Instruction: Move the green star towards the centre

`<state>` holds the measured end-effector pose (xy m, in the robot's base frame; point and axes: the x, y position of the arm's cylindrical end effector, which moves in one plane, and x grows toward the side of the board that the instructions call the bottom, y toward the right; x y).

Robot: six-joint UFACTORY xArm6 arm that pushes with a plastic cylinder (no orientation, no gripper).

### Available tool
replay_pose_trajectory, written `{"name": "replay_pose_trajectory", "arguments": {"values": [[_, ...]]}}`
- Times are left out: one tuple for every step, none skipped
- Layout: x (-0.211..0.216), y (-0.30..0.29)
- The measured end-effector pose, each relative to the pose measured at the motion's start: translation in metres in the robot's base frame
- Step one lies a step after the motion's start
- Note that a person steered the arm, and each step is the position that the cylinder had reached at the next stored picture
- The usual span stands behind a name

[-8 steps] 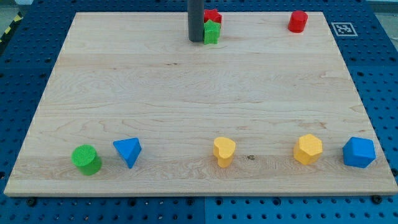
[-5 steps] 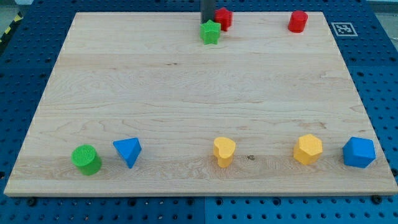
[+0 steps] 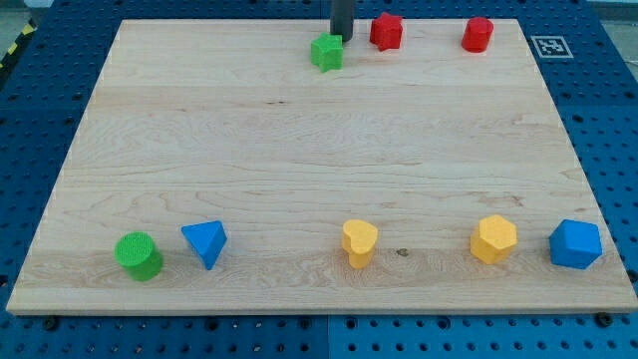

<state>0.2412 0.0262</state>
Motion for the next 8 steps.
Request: {"name": "replay_pose_trajectory", "arguments": {"values": [[0.047, 0.0], [0.065, -0.003], [0.041, -0.01], [0.045, -0.025], [0.074, -0.025], [0.088, -0.031], [0.086, -0.042], [0.086, -0.072]]}}
